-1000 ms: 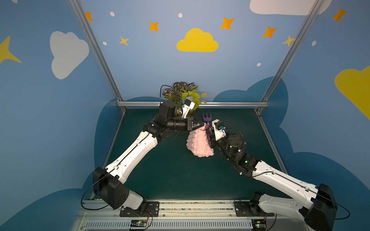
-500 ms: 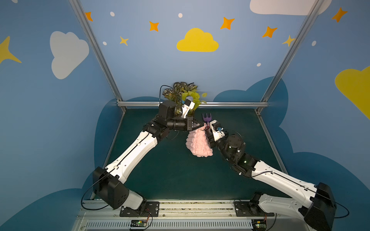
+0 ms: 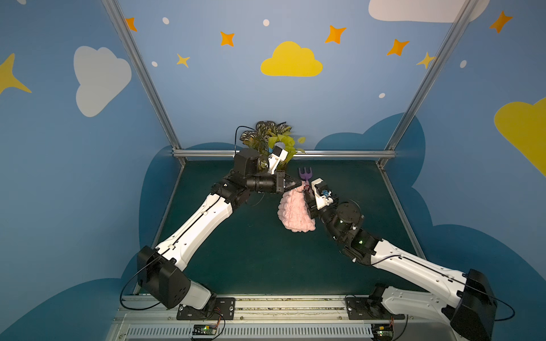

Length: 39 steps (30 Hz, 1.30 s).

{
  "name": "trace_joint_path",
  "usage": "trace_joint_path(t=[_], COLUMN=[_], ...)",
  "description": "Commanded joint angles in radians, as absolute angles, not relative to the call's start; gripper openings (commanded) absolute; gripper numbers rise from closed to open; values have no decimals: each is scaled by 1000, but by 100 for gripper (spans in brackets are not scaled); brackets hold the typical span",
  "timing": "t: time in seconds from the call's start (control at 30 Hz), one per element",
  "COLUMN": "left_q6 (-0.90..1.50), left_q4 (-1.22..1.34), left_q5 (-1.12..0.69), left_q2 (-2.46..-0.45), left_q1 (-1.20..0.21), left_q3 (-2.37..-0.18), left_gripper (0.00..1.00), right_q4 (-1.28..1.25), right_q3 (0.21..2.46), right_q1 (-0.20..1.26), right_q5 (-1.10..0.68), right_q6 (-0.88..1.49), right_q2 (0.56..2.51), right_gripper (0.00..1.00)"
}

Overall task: Remove the decoration from the bag
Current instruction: Remove the decoration item from the bag.

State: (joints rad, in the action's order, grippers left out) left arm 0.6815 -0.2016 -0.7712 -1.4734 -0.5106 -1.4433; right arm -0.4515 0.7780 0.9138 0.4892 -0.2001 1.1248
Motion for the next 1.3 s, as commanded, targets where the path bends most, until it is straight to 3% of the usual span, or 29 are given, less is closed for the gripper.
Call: trace_joint_path(t=[0.0, 0.23, 0.63, 1.27], left_q6=[679, 686, 692, 704], left_q4=[-112, -100, -92, -77], left_q5=[-816, -831, -832, -785], left_q2=[-1446, -1455, -1451, -1436], left_q1=[-509, -509, -510, -509], left_q3=[-1443, -1438, -1427, -1413], left_gripper=[2, 2, 2, 3], right_q4=[-486, -437, -373, -338], right_q3=[790, 829, 862, 835], right_q1=[917, 917, 917, 884], right_q5=[488, 417, 383, 409], right_q6=[-198, -206, -189, -146], right_q2=[1111, 1114, 1100, 1059], right_gripper=[50, 48, 22, 0])
